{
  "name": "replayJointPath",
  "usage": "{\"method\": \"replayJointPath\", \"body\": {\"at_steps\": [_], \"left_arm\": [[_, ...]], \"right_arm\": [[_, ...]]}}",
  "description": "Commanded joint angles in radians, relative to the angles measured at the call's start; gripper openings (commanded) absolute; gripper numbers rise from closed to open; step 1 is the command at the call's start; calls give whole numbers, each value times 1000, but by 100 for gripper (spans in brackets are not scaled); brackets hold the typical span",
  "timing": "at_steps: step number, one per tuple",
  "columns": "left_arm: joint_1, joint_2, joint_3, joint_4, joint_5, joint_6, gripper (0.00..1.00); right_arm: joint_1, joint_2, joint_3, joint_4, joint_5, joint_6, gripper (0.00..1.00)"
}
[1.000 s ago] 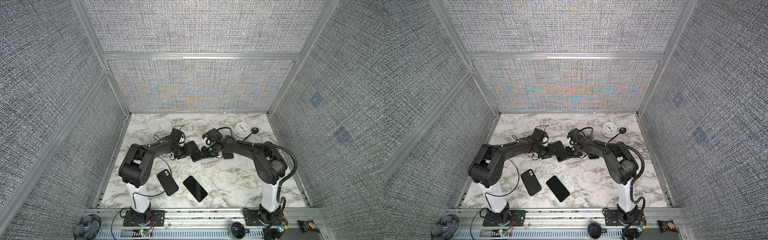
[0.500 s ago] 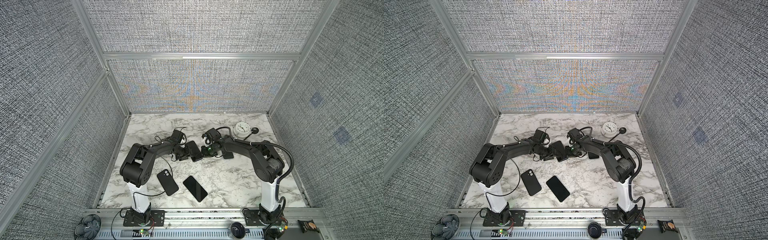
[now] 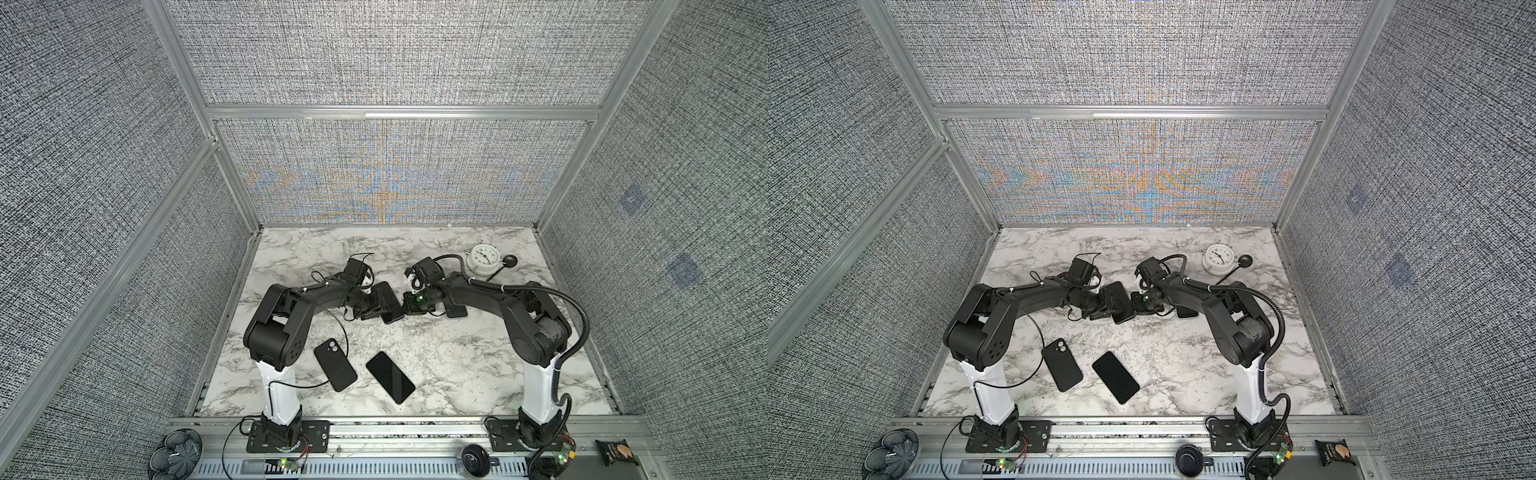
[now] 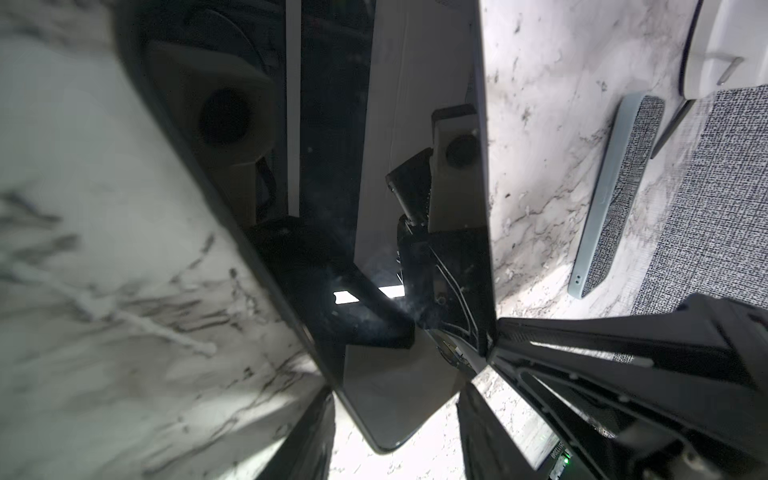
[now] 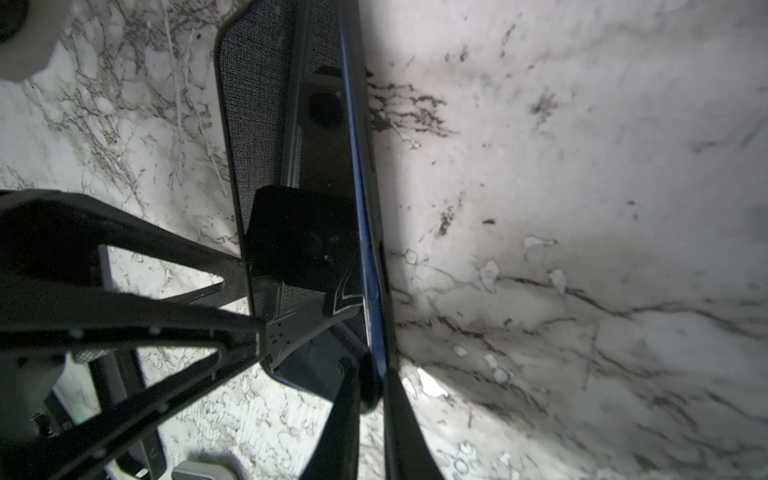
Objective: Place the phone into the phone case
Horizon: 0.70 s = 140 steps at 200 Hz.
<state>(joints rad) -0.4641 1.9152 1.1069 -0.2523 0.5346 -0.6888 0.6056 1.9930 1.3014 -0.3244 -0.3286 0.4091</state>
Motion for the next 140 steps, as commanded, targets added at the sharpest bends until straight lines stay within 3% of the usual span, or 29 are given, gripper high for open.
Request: {"method": "replayJointPath", "body": {"at_steps": [1, 140], "left_arm": [[-5, 16, -5, -3, -20, 6, 50], [-5, 21, -10, 1, -27, 6, 49]], "right_arm": [[8, 1, -21, -24, -12, 4, 14], [18, 4, -77, 0, 27, 12, 12]]}}
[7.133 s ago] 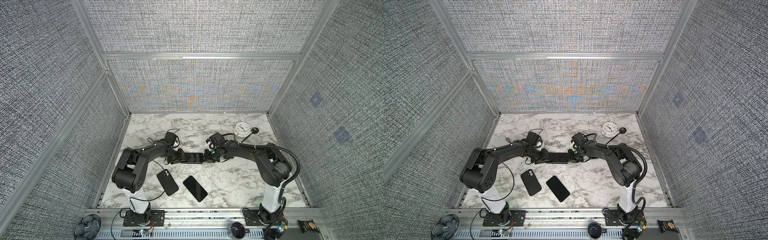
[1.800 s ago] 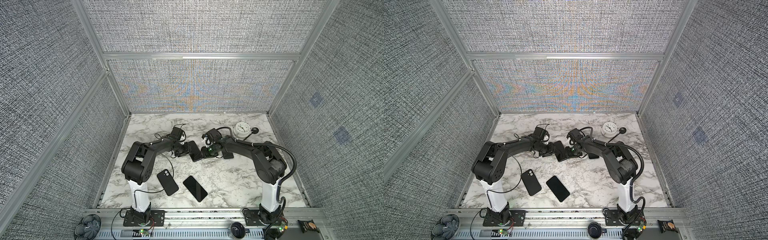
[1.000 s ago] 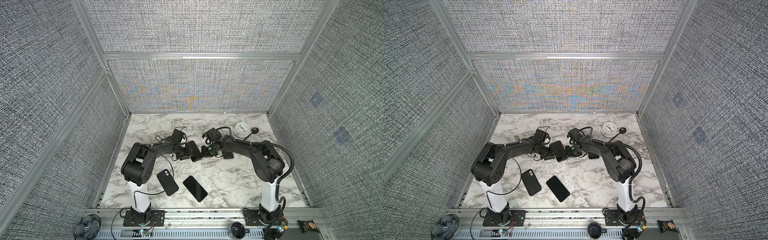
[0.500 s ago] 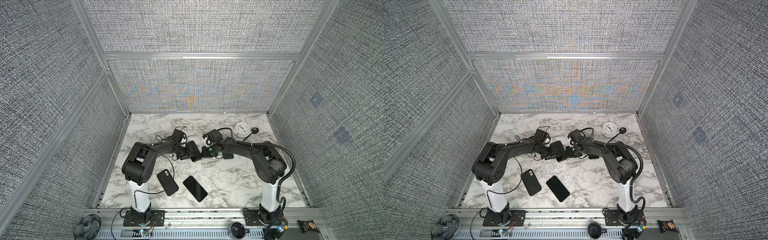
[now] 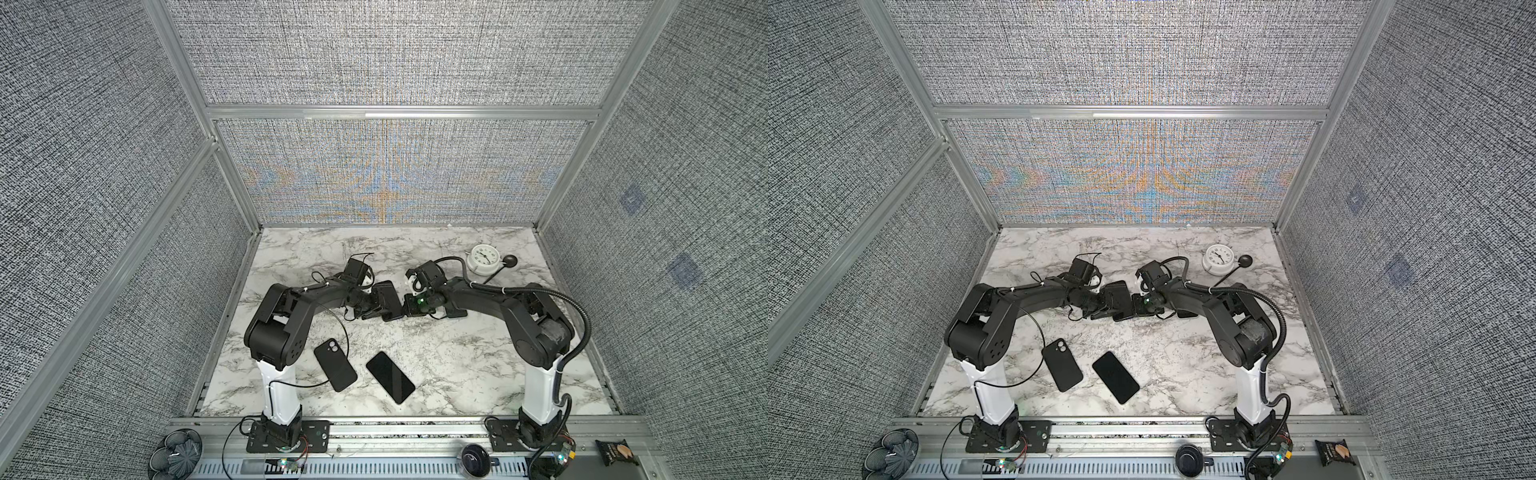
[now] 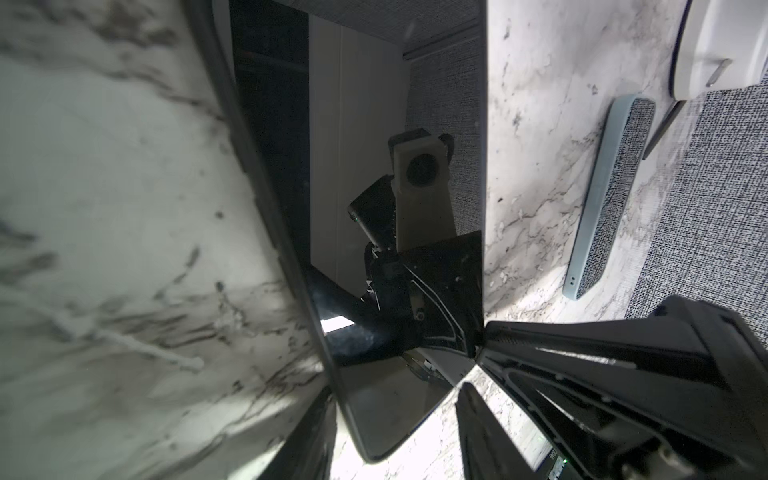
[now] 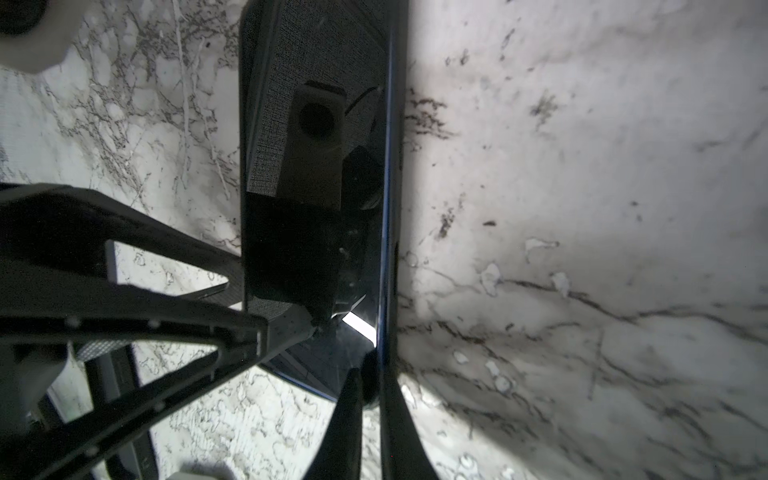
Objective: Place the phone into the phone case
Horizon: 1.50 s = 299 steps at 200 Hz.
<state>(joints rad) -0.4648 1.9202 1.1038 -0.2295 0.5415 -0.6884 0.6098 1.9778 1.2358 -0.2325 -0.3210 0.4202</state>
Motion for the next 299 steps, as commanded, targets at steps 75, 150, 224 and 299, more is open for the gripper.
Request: {"method": "replayJointPath", "body": {"at_steps": [75, 150, 224, 299], "left_arm": [[-5, -10, -16, -45, -57, 19, 49], [-4, -20, -22, -45, -60, 20, 50], [-5, -13, -18, -42, -55, 20, 50], [-3, -14, -19, -40, -58, 20, 50]], "right_arm": [[25, -48, 50, -167, 100, -36, 14], [25, 0, 110, -186, 122, -51, 26], [24, 54, 124, -183, 111, -52, 17], [27, 30, 85, -179, 128, -48, 15]]}}
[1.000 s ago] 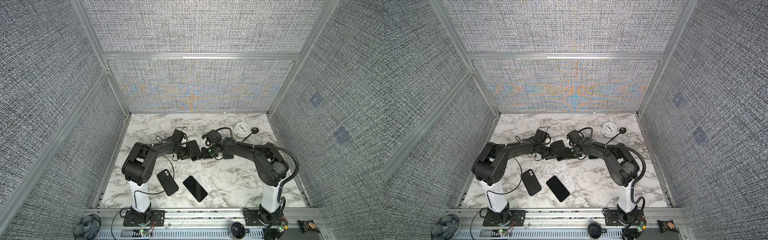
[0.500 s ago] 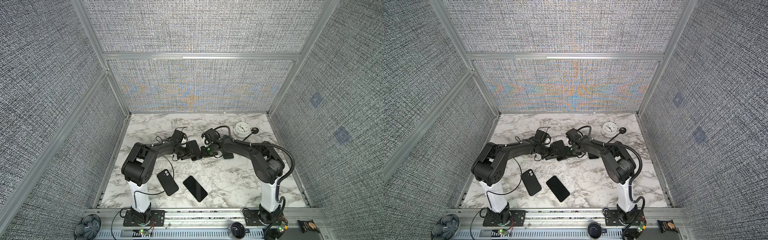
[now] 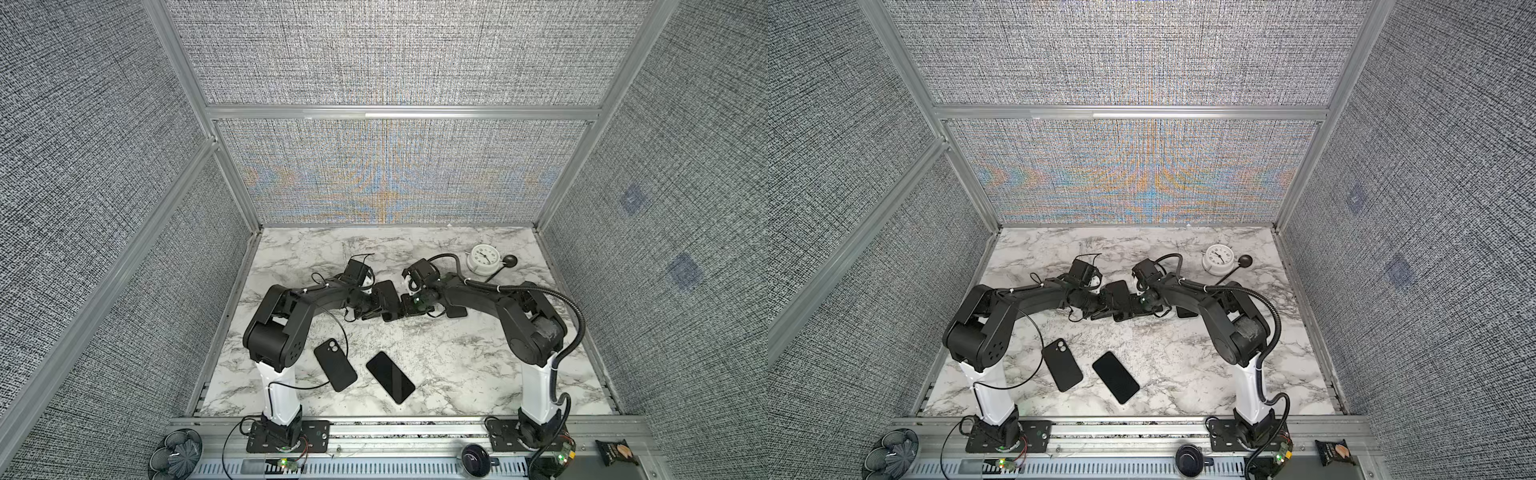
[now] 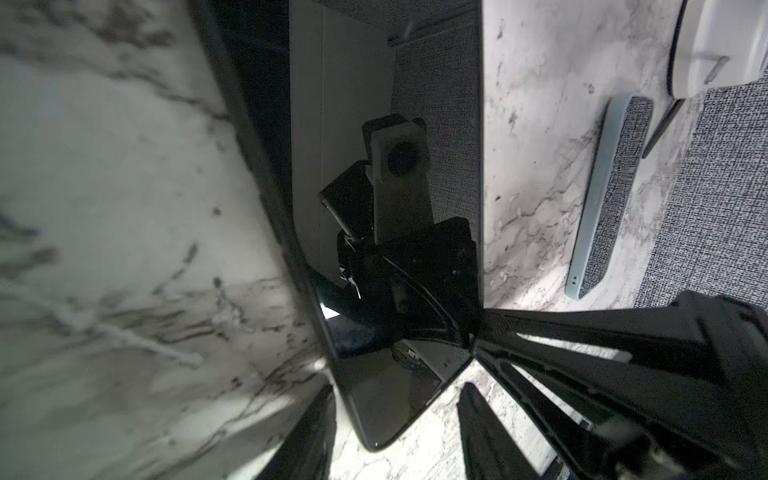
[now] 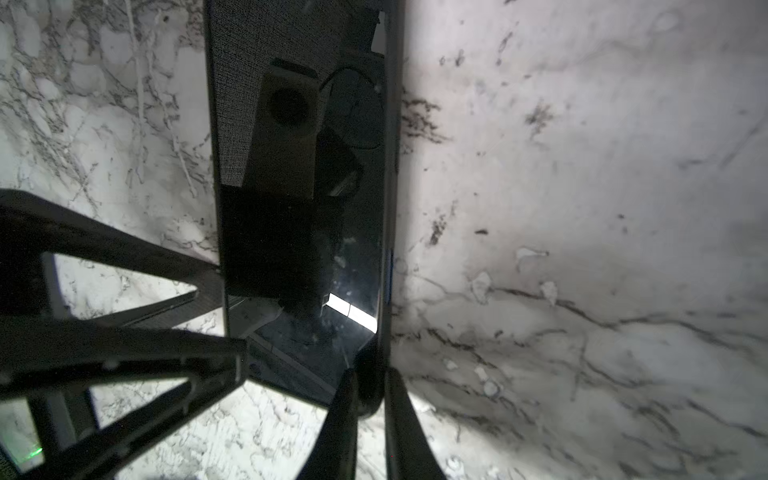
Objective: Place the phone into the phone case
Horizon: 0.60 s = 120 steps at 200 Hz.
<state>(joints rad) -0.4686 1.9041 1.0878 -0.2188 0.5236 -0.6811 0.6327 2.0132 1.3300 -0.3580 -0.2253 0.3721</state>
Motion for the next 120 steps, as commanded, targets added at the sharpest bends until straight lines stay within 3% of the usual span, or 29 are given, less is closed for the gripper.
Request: {"method": "replayJointPath", "body": {"at_steps": [1, 23, 72, 91, 120], "left_arm": [[2, 1, -3, -52, -41, 13, 50], [4, -31, -11, -67, -62, 17, 50], [13, -136, -41, -154, -156, 43, 56], [18, -181, -71, -176, -195, 47, 67], [29, -246, -104, -218, -241, 69, 75]], "right_arm": [[4, -8, -9, -53, 32, -1, 15], [4, -44, -5, -62, 45, -7, 18], [23, -74, 20, -78, 74, -30, 41], [39, -65, 47, -96, 97, -42, 53], [71, -41, 105, -136, 152, -69, 70]]}}
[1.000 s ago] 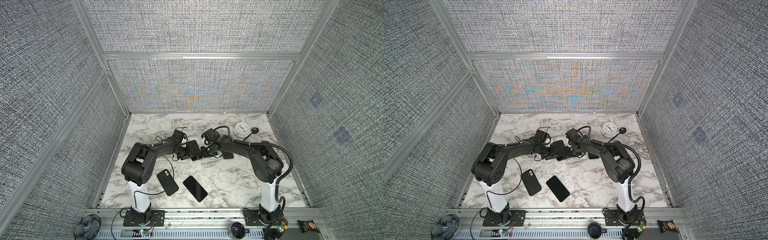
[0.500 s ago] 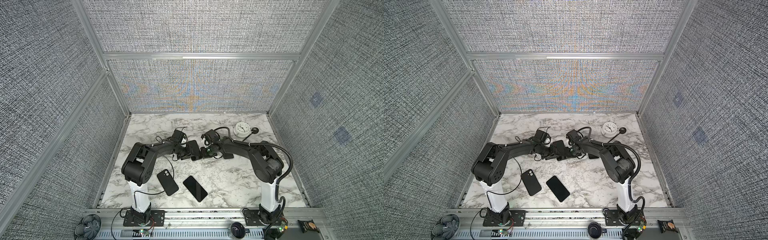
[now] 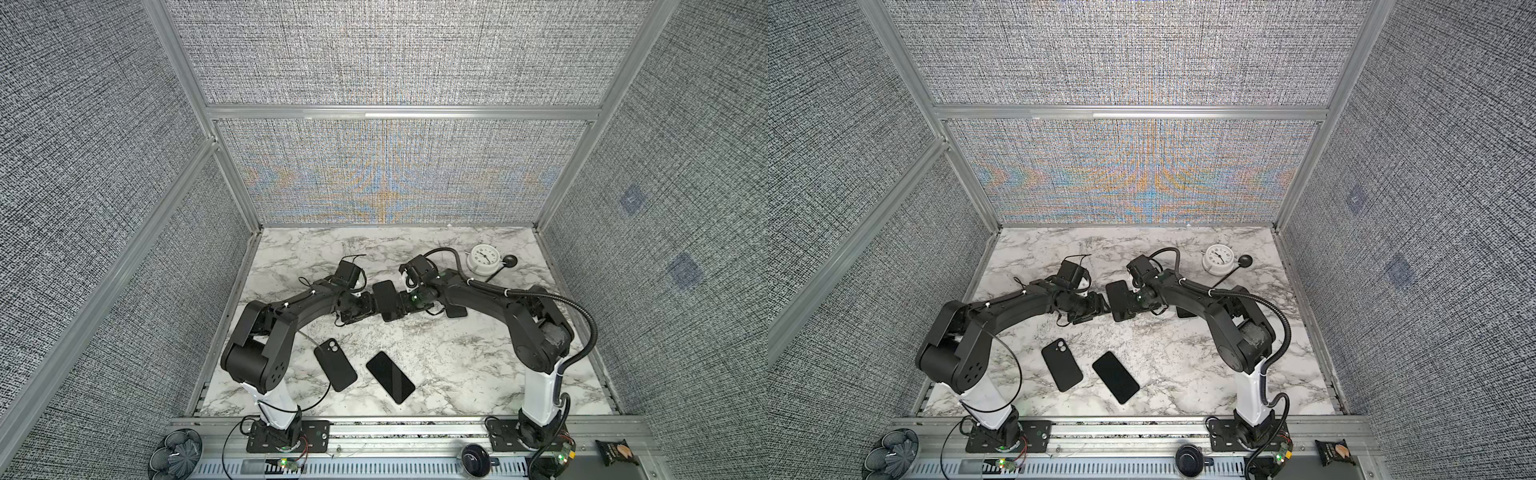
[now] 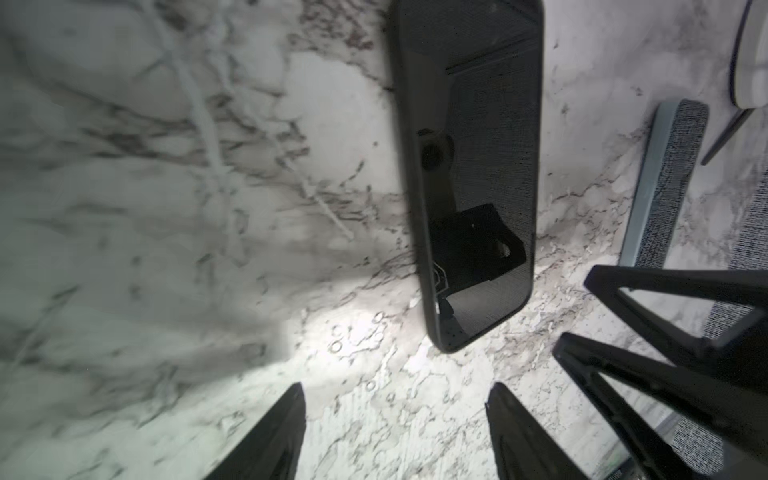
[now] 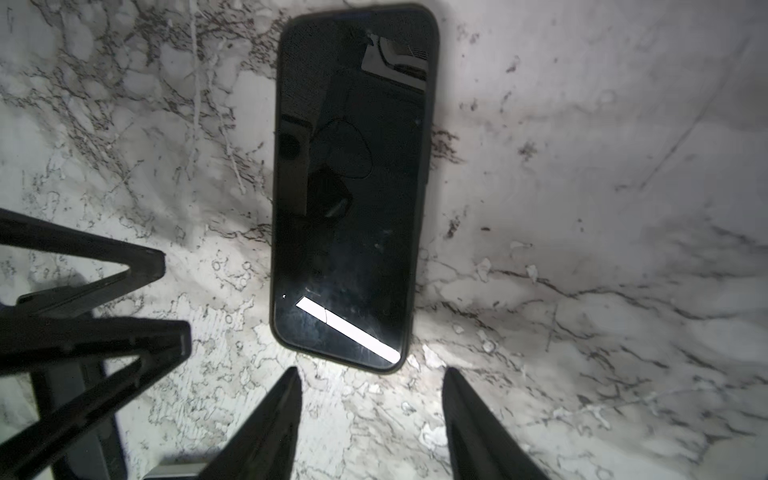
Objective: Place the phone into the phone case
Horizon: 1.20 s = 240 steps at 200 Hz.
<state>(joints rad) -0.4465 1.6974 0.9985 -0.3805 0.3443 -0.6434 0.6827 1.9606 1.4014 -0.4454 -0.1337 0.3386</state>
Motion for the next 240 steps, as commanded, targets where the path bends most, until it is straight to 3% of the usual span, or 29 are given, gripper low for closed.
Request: {"method": "replayJointPath", "body": {"at_steps": [1, 20, 72, 81, 115, 218, 240], "left_arm": [[7, -40, -15, -58, -64, 32, 75], [12, -74, -20, -94, -109, 50, 80], [54, -184, -83, -126, -182, 54, 97], [65, -202, -95, -130, -190, 53, 98], [96, -240, -136, -137, -219, 48, 98], [114, -227, -175, -104, -174, 38, 98], [115, -221, -180, -95, -167, 34, 98]], "right_arm": [[23, 13, 35, -49, 63, -37, 70], [41, 26, 60, -57, 95, -53, 79], [72, 112, 171, -134, 163, -59, 90], [76, 120, 187, -141, 172, -57, 99], [86, 158, 255, -185, 219, -45, 99], [91, 305, 404, -253, 253, 10, 99], [92, 341, 436, -271, 278, 8, 93]]}}
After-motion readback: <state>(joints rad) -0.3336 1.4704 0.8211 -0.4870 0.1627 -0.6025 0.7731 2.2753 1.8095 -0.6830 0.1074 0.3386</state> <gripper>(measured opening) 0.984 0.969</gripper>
